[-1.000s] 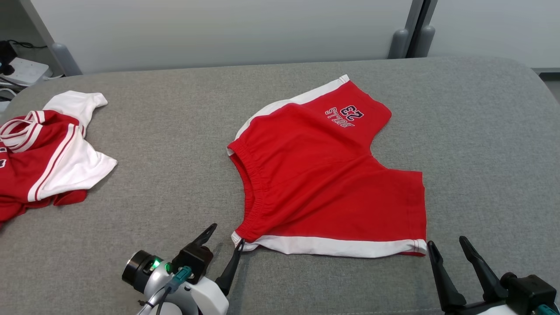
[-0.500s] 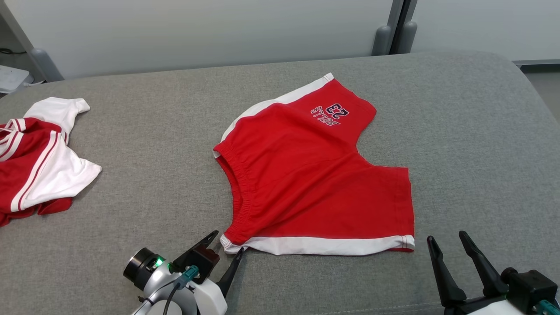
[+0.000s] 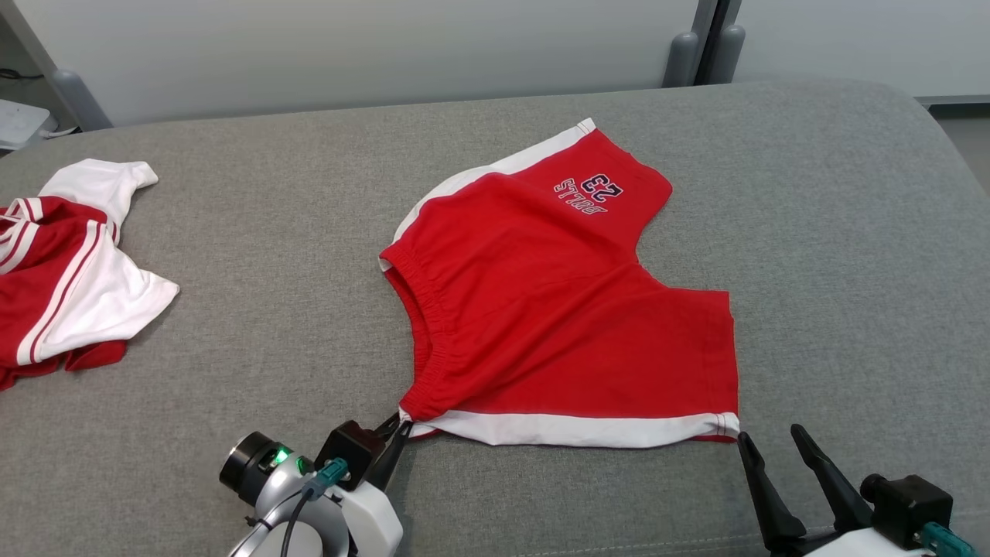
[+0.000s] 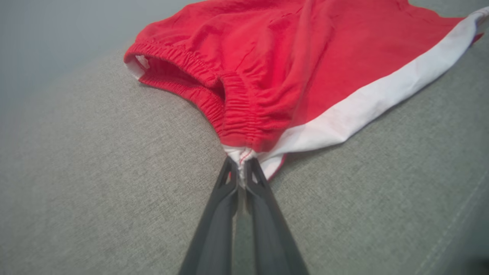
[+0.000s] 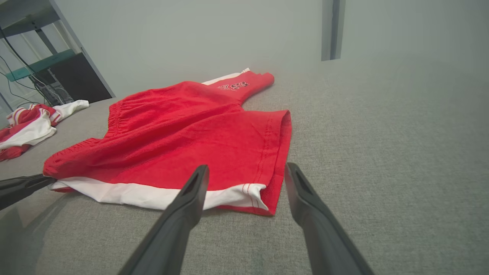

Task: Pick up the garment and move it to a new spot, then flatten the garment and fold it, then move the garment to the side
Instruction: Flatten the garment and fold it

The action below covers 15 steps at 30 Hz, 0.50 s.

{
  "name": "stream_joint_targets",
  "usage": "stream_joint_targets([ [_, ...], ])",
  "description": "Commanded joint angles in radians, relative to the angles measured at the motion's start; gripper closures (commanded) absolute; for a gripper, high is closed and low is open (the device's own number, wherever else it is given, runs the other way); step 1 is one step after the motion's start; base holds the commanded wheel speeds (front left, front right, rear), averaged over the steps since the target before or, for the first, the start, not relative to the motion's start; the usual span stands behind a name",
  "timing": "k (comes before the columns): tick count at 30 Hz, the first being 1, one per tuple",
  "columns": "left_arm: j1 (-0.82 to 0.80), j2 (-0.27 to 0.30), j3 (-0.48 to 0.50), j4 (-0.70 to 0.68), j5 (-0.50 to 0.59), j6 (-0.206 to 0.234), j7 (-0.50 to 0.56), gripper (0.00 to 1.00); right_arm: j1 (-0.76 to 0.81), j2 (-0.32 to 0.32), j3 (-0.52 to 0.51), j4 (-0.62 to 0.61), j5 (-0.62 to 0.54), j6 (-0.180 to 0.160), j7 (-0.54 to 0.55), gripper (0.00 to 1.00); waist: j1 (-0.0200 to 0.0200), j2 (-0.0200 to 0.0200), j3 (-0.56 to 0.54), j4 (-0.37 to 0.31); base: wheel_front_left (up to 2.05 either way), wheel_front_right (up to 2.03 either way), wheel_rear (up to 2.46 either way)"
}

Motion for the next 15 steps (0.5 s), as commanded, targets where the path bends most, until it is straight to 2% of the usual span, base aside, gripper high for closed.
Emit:
stream_joint_targets([
  [1,-0.039,0.018,0.038,-0.031,-0.013,-0.003,-0.006,1.0,-0.04,-0.019,0.021,-0.001,0.013,-0.002,-0.013,0.0,0.0,0.0,0.002,0.001,0.0,0.0,0.0],
  [10,-0.006,0.006,0.054,-0.096,-0.04,0.006,-0.006,1.0,-0.192,-0.008,0.122,0.249,0.129,-0.002,-0.013,0.0,0.0,0.0,0.016,0.027,0.0,0.0,0.0],
  [12,-0.004,0.004,0.051,-0.103,-0.041,0.006,-0.006,1.0,-0.216,-0.005,0.135,0.284,0.145,-0.002,-0.013,0.24,0.0,0.0,0.019,0.037,0.0,0.0,0.0],
  [13,-0.003,0.003,0.052,-0.106,-0.043,0.006,-0.006,1.0,-0.226,-0.003,0.143,0.303,0.153,-0.002,-0.013,0.46,0.0,0.0,0.019,0.04,0.0,0.0,0.0],
  [14,-0.002,0.002,0.052,-0.108,-0.043,0.006,-0.006,1.0,-0.233,0.0,0.148,0.324,0.162,-0.002,-0.013,0.53,0.0,0.0,0.019,0.043,0.0,0.0,0.0],
  [15,-0.002,0.002,0.051,-0.109,-0.043,0.006,-0.006,1.0,-0.241,0.002,0.15,0.345,0.17,-0.002,-0.013,0.55,0.0,0.0,0.019,0.046,0.0,0.0,0.0],
])
